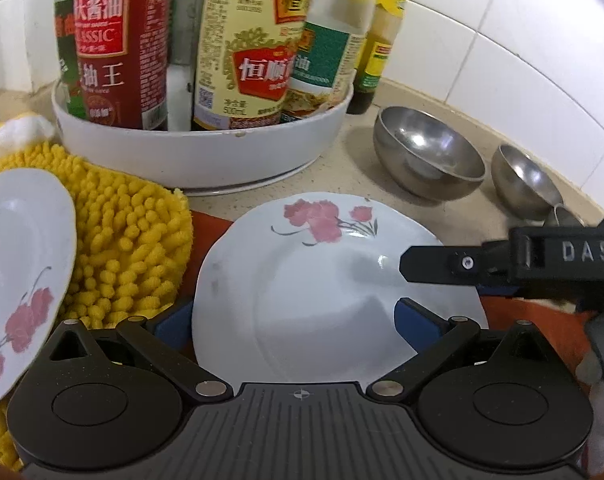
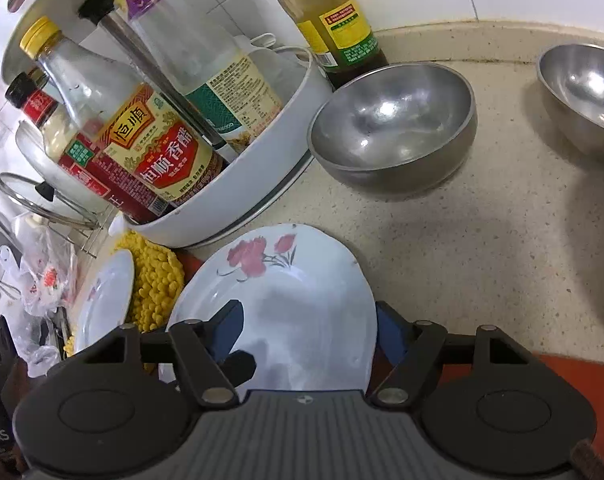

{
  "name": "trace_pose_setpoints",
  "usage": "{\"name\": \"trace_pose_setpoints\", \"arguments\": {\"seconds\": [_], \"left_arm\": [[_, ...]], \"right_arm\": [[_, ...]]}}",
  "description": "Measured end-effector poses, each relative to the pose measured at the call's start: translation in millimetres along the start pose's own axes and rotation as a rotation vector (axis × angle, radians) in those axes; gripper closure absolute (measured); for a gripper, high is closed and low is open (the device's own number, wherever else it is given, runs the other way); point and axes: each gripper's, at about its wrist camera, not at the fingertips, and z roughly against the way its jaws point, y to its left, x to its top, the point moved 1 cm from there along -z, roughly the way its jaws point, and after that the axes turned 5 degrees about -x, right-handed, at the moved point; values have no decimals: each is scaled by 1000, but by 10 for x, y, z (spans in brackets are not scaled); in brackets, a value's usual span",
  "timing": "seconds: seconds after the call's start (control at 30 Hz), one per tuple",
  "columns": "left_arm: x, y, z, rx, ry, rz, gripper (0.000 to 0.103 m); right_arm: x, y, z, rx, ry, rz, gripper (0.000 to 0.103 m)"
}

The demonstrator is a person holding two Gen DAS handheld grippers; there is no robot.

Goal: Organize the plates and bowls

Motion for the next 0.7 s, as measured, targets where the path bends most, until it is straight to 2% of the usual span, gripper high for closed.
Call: {"name": "trace_pose_setpoints", "arguments": {"seconds": [0.27,0.7], "left_arm": [[-27,-58,88,28,-28,-37,1],[4,-113,258,23,-70,-43,0]], "right_arm": [[-24,50,52,8,-20,36,36],[-67,98,221,20,-51,46,36]]}}
